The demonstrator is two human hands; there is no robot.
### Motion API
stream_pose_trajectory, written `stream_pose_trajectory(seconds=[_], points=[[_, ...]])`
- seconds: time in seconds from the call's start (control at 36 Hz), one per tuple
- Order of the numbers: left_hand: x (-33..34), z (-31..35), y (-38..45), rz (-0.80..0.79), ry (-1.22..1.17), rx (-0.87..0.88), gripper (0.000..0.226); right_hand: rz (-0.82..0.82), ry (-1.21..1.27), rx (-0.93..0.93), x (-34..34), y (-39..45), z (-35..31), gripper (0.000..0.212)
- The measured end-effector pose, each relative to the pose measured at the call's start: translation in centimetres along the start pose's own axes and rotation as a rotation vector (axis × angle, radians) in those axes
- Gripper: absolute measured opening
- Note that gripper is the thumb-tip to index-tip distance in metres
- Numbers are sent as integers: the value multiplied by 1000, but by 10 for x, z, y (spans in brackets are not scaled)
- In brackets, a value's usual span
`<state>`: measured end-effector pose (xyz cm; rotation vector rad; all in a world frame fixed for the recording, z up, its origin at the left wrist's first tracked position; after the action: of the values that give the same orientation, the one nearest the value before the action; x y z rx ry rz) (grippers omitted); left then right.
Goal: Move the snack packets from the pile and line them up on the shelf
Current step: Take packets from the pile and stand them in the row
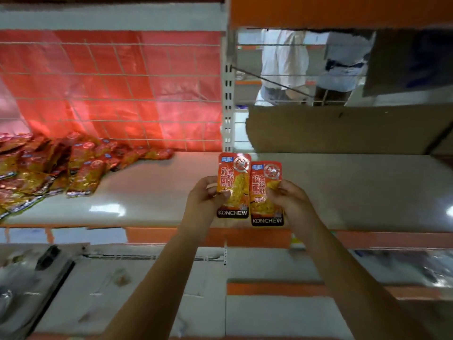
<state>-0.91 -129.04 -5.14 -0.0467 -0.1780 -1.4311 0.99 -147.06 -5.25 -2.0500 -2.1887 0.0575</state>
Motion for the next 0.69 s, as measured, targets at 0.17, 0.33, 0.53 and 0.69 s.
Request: stream_pose_trajectory(seconds=[0.17, 0.33, 0.53, 0.69], points=[[58, -9, -19, -76, -15, -43, 35, 16, -68, -42, -60, -23, -9, 14], [94, -17, -36, -117, -29, -84, 35, 70, 15, -42, -103, -42, 1, 17], [143, -27, -57, -116, -62, -124, 33, 104, -17, -20, -159, -54, -6, 17], [211, -31, -57, -84, 2, -95, 38, 138, 7, -39, -230, -56, -17, 22]])
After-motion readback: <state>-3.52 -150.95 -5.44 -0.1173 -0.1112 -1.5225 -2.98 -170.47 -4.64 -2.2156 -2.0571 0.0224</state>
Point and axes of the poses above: each hand's wrist, its own y-axis towards the middle knuckle, its own x-axis out of the palm, z = x × y, the point moved 4 cm from there along y, towards the middle knuckle, and after that the axes turned 3 degrees about x, right-handed, at the moved point
